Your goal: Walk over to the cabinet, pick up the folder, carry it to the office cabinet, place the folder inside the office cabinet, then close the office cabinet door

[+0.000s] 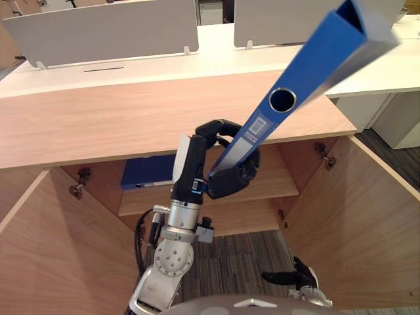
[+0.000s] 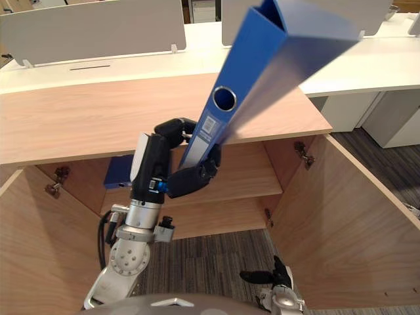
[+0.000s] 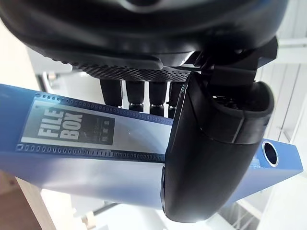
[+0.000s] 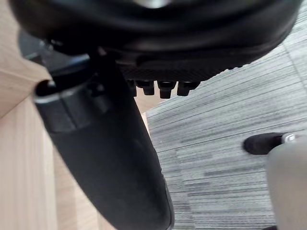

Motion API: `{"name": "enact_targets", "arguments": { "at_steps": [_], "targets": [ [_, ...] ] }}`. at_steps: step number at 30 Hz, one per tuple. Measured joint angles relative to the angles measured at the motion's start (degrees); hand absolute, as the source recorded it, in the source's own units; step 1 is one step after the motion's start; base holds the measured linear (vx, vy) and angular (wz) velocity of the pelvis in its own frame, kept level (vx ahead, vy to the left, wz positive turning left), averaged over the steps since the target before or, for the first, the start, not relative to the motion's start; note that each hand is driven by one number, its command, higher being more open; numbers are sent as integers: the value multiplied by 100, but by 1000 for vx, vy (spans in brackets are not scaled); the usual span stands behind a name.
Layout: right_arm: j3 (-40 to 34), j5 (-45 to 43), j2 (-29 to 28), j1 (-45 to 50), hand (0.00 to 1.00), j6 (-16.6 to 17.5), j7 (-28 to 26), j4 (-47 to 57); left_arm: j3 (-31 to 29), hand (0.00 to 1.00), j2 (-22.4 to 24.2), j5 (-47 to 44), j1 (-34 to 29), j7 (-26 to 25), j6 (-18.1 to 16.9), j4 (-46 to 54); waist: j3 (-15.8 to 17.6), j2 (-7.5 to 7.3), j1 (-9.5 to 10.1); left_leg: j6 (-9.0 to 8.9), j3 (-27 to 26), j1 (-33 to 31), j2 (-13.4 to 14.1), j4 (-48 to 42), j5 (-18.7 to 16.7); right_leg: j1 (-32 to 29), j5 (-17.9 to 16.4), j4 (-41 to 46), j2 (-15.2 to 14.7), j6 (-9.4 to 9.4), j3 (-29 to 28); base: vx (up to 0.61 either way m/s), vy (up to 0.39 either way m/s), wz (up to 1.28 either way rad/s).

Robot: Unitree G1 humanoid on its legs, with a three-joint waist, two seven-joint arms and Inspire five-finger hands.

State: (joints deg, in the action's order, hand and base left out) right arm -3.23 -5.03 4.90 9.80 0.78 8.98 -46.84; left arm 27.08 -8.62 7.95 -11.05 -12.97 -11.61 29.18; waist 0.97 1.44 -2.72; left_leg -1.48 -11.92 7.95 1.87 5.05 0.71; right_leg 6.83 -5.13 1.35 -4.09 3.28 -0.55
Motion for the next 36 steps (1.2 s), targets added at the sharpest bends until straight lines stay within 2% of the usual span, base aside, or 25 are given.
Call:
{"name": "enact_targets", "arguments": {
  "at_steps": [5,8,11,16,18,23,30,36],
  "targets": [
    [2,-210,-88,34,100,15,40,929,93,0,-11,-1693,-157,602,2,0,-19,30,-25,6,-41,-30,14,-32,-9,-68,11,101,17,18,-72,-48,-16,-5],
    [-3,-408,-165,190,100,103,41,1698,21,0,6,-2209,-217,717,3,1,-12,13,-18,10,-40,-39,17,-53,-13,-75,16,113,17,27,-80,-50,-14,-1],
    [-24,-419,-278,374,100,215,33,2465,-326,0,65,-2529,-419,839,8,3,-12,11,-21,14,-40,-38,17,-57,-15,-79,21,117,17,36,-87,-52,-13,-1],
    [-127,-696,-484,686,100,287,-36,3611,-1130,0,341,-2646,-848,831,79,-1,7,-16,-18,13,-37,-48,20,-57,-14,-86,20,115,19,38,-84,-22,-9,0],
    [-291,-927,-587,726,100,373,-111,4039,-1540,0,467,-2648,-1005,828,100,-14,48,-79,-17,13,-33,-60,18,-58,-14,-93,20,112,17,39,-81,-18,-10,0],
    [-632,-1366,-683,739,100,563,-238,4905,-2069,0,526,-2757,-1236,871,108,-47,72,-117,-12,21,-19,-100,-4,-62,-18,-122,36,104,-11,72,-81,-4,-1,1],
    [-705,-2005,-670,728,100,710,-674,5719,-2344,0,699,-2951,-1269,1300,109,-424,69,-109,-5,32,30,-98,-2,-87,-25,-78,32,104,-23,83,-58,-11,-3,2],
    [-662,-2039,-409,340,100,736,-1027,6092,-2350,0,698,-3051,-1264,1631,182,-908,59,-91,-4,35,73,-115,-18,-88,-14,-80,29,111,-26,89,-17,-1,0,2]
  ]
}}
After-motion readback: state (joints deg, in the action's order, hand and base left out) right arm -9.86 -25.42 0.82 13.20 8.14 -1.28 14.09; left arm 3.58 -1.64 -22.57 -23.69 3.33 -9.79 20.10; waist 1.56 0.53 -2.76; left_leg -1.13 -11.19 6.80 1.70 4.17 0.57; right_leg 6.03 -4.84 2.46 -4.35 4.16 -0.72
